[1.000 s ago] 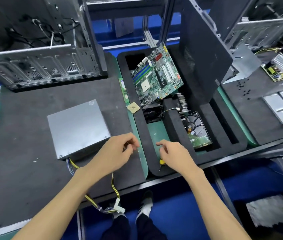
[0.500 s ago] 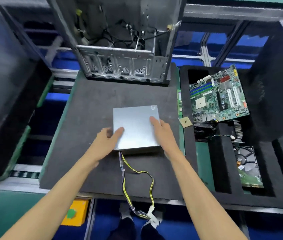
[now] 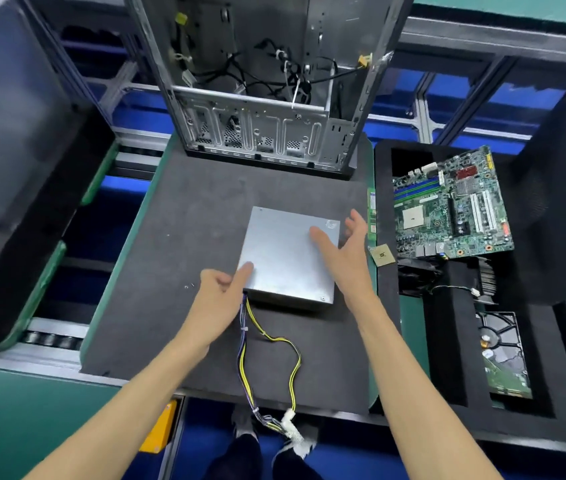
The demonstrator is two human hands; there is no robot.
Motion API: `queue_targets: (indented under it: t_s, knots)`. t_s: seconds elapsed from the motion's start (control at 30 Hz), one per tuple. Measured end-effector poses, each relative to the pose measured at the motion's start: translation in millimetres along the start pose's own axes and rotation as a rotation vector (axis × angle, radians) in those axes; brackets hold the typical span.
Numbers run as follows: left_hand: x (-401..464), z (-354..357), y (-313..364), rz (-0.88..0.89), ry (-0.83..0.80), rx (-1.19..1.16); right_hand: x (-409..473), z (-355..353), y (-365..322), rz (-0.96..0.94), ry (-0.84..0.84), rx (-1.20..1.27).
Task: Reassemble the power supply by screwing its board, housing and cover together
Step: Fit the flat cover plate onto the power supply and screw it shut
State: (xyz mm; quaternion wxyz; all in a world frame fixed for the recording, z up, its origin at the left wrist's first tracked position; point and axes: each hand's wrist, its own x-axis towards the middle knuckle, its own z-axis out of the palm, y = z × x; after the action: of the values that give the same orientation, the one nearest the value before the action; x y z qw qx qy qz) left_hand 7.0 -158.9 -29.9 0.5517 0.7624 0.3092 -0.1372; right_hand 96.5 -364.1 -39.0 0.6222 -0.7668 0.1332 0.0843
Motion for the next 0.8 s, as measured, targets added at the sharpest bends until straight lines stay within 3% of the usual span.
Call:
queue_targets:
  t_s: [0.1, 0.2, 0.27, 0.37, 0.57, 0.63, 0.8]
  knots:
    - [-19, 2, -22, -0.088, -0.181, 0.162, 12, 0, -5, 0.056, -0.106, -0.047]
    - [-23, 15, -36, -0.001, -0.271, 0.226, 14, 4, 0, 0.072, -0.079, -0.036]
    - [-23, 22, -33, 0.061, -0.197, 0.116, 13, 3, 2, 0.065, -0.046, 0.001]
    - [-22, 20, -16, -0.020, -0.101, -0.142, 8, -6, 6, 0.022, -0.010, -0.097]
    - [-11, -8, 23, -0.053, -0.294, -0.497, 4, -25, 4, 0.006, -0.195, -0.480]
    - [-9, -10, 30, -0.010, -0.328, -0.468, -1, -21, 0, 0.018, -0.263, -0.408]
    - [6, -6, 35, 0.133, -0.278, -0.360, -11, -5, -4, 0.143, -0.236, 0.071]
